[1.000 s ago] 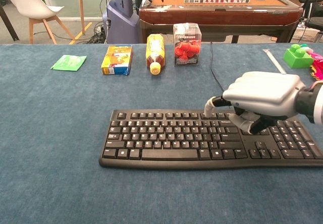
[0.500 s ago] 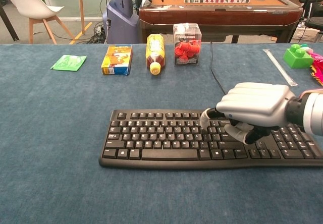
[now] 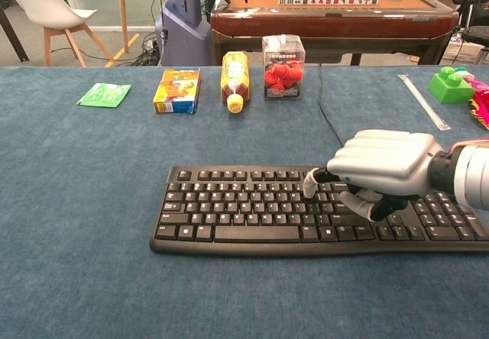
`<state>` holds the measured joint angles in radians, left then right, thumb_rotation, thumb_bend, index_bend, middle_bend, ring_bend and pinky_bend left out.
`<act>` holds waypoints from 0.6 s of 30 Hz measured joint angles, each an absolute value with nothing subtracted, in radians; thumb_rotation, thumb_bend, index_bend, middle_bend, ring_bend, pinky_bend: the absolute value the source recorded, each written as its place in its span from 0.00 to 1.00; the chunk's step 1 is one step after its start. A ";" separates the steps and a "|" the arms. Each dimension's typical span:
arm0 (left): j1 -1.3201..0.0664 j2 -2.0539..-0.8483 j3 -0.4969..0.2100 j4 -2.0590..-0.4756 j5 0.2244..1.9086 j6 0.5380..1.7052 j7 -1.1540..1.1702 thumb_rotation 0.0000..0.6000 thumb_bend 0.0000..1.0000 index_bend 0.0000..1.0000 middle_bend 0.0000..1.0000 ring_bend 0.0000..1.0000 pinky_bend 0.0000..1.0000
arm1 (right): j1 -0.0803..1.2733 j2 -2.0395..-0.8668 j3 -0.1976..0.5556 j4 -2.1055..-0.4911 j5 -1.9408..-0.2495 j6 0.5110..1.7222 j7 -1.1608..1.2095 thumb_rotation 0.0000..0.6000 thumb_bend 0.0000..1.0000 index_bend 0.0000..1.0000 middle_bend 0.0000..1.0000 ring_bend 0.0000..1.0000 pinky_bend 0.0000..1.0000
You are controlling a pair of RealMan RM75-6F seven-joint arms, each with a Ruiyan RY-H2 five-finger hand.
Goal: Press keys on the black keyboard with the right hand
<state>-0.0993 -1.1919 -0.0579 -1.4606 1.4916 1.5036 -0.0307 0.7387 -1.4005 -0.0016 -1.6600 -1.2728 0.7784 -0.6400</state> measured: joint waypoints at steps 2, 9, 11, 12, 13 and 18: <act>-0.099 -1.192 -0.058 -1.460 1.491 1.502 -0.031 1.00 0.22 0.48 0.38 0.43 0.67 | 0.735 -1.393 -0.002 -1.670 -1.289 0.795 -0.626 1.00 0.83 0.26 0.99 0.98 1.00; -0.100 -1.190 -0.054 -1.464 1.497 1.501 -0.026 1.00 0.22 0.48 0.38 0.43 0.67 | 0.699 -1.323 -0.009 -1.726 -1.387 0.904 -0.567 1.00 0.76 0.26 0.81 0.85 1.00; -0.101 -1.190 -0.052 -1.465 1.501 1.500 -0.023 1.00 0.22 0.48 0.38 0.43 0.67 | 0.682 -1.290 -0.012 -1.749 -1.409 0.941 -0.554 1.00 0.72 0.26 0.76 0.81 1.00; -0.101 -1.190 -0.050 -1.465 1.504 1.500 -0.021 1.00 0.22 0.48 0.38 0.43 0.67 | 0.674 -1.276 -0.014 -1.758 -1.418 0.956 -0.549 1.00 0.70 0.26 0.74 0.79 1.00; -0.101 -1.190 -0.049 -1.465 1.506 1.501 -0.019 1.00 0.22 0.48 0.38 0.43 0.67 | 0.665 -1.262 -0.016 -1.766 -1.425 0.971 -0.546 1.00 0.68 0.26 0.71 0.76 1.00; -0.101 -1.190 -0.044 -1.470 1.520 1.505 -0.013 1.00 0.23 0.48 0.38 0.43 0.67 | 0.609 -1.192 -0.030 -1.813 -1.452 1.056 -0.549 1.00 0.57 0.28 0.56 0.53 0.90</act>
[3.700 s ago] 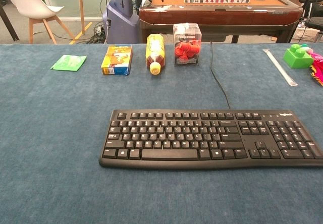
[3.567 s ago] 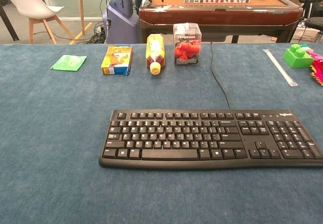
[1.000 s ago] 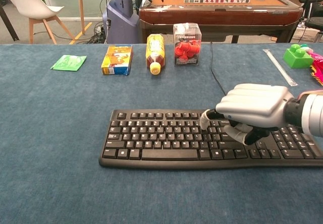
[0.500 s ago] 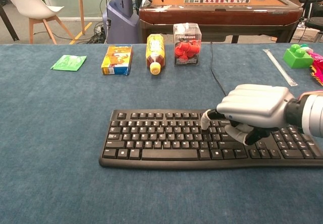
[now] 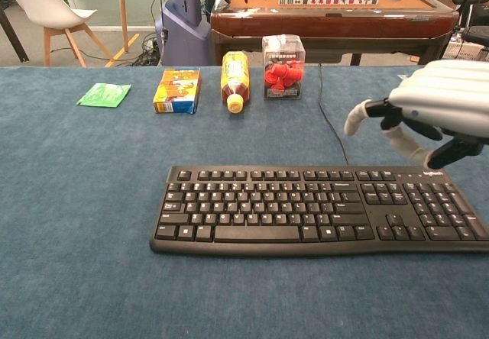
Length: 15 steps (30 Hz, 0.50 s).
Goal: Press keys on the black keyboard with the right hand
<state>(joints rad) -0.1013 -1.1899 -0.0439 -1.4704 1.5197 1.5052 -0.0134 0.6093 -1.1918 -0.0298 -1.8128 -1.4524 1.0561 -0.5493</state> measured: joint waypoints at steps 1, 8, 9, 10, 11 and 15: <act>-0.101 -1.189 -0.043 -1.473 1.524 1.507 -0.013 1.00 0.22 0.48 0.38 0.43 0.67 | 0.598 -1.178 -0.033 -1.823 -1.451 1.069 -0.555 1.00 0.56 0.29 0.53 0.49 0.84; -0.101 -1.183 -0.031 -1.499 1.568 1.530 -0.005 1.00 0.22 0.44 0.38 0.43 0.67 | 0.494 -1.090 -0.062 -1.886 -1.416 1.181 -0.616 1.00 0.54 0.36 0.44 0.35 0.51; -0.101 -1.181 -0.029 -1.504 1.575 1.533 -0.003 1.00 0.22 0.43 0.38 0.43 0.67 | 0.479 -1.085 -0.066 -1.888 -1.417 1.201 -0.618 1.00 0.54 0.36 0.44 0.34 0.50; -0.100 -1.179 -0.026 -1.512 1.583 1.538 -0.001 1.00 0.22 0.43 0.38 0.43 0.67 | 0.462 -1.080 -0.071 -1.889 -1.420 1.222 -0.619 1.00 0.54 0.36 0.44 0.34 0.50; -0.100 -1.177 -0.024 -1.518 1.590 1.541 0.001 1.00 0.22 0.43 0.38 0.43 0.67 | 0.439 -1.074 -0.077 -1.890 -1.426 1.253 -0.618 1.00 0.54 0.36 0.44 0.34 0.50; -0.097 -1.167 -0.014 -1.543 1.618 1.558 0.011 1.00 0.23 0.42 0.38 0.43 0.67 | 0.354 -1.058 -0.099 -1.882 -1.457 1.362 -0.593 1.00 0.54 0.36 0.43 0.34 0.50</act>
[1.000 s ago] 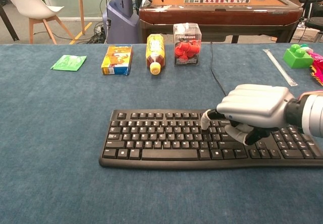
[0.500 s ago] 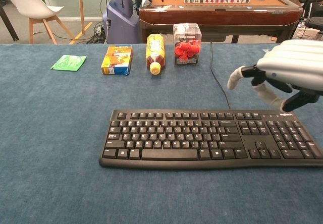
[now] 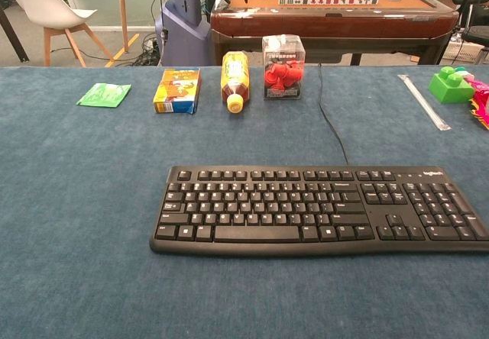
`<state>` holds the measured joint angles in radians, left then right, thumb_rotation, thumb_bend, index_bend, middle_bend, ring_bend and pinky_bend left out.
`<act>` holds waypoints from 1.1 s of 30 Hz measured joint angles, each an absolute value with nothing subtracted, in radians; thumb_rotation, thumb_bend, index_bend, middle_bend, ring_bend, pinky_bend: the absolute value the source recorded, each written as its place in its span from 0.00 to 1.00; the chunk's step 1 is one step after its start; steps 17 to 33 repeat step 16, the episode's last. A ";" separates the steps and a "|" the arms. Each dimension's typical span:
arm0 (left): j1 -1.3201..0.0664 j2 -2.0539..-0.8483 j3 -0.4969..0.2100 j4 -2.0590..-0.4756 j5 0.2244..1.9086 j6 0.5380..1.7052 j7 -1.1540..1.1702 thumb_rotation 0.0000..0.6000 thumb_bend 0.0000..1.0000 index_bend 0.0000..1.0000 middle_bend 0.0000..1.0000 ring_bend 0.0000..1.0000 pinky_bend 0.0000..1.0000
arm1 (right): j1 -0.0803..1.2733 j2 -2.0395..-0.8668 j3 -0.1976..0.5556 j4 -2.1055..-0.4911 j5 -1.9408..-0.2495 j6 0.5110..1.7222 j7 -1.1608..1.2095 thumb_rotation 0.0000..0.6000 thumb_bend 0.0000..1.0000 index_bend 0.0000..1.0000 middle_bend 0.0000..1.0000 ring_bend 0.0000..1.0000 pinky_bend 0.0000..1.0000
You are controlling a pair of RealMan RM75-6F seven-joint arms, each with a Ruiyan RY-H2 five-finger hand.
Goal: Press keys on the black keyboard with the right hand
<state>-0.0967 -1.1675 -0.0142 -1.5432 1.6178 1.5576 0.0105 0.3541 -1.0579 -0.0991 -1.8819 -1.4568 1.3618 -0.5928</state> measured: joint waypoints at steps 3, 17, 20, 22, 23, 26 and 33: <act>-0.094 -1.161 -0.006 -1.560 1.634 1.565 0.018 1.00 0.23 0.42 0.38 0.43 0.67 | 0.284 -1.052 -0.116 -1.862 -1.492 1.448 -0.544 1.00 0.54 0.36 0.43 0.34 0.50; -0.101 -1.161 0.002 -1.564 1.633 1.541 0.021 1.00 0.22 0.42 0.38 0.43 0.67 | 0.126 -1.026 -0.133 -1.753 -1.555 1.584 -0.287 1.00 0.54 0.40 0.43 0.34 0.50; -0.101 -1.161 0.002 -1.564 1.633 1.541 0.021 1.00 0.22 0.42 0.38 0.43 0.67 | 0.126 -1.026 -0.133 -1.753 -1.555 1.584 -0.287 1.00 0.54 0.40 0.43 0.34 0.50; -0.101 -1.161 0.002 -1.564 1.633 1.541 0.021 1.00 0.22 0.42 0.38 0.43 0.67 | 0.126 -1.026 -0.133 -1.753 -1.555 1.584 -0.287 1.00 0.54 0.40 0.43 0.34 0.50; -0.101 -1.161 0.002 -1.564 1.633 1.541 0.021 1.00 0.22 0.42 0.38 0.43 0.67 | 0.126 -1.026 -0.133 -1.753 -1.555 1.584 -0.287 1.00 0.54 0.40 0.43 0.34 0.50; -0.101 -1.161 0.002 -1.564 1.633 1.541 0.021 1.00 0.22 0.42 0.38 0.43 0.67 | 0.126 -1.026 -0.133 -1.753 -1.555 1.584 -0.287 1.00 0.54 0.40 0.43 0.34 0.50; -0.101 -1.161 0.002 -1.564 1.633 1.541 0.021 1.00 0.22 0.42 0.38 0.43 0.67 | 0.126 -1.026 -0.133 -1.753 -1.555 1.584 -0.287 1.00 0.54 0.40 0.43 0.34 0.50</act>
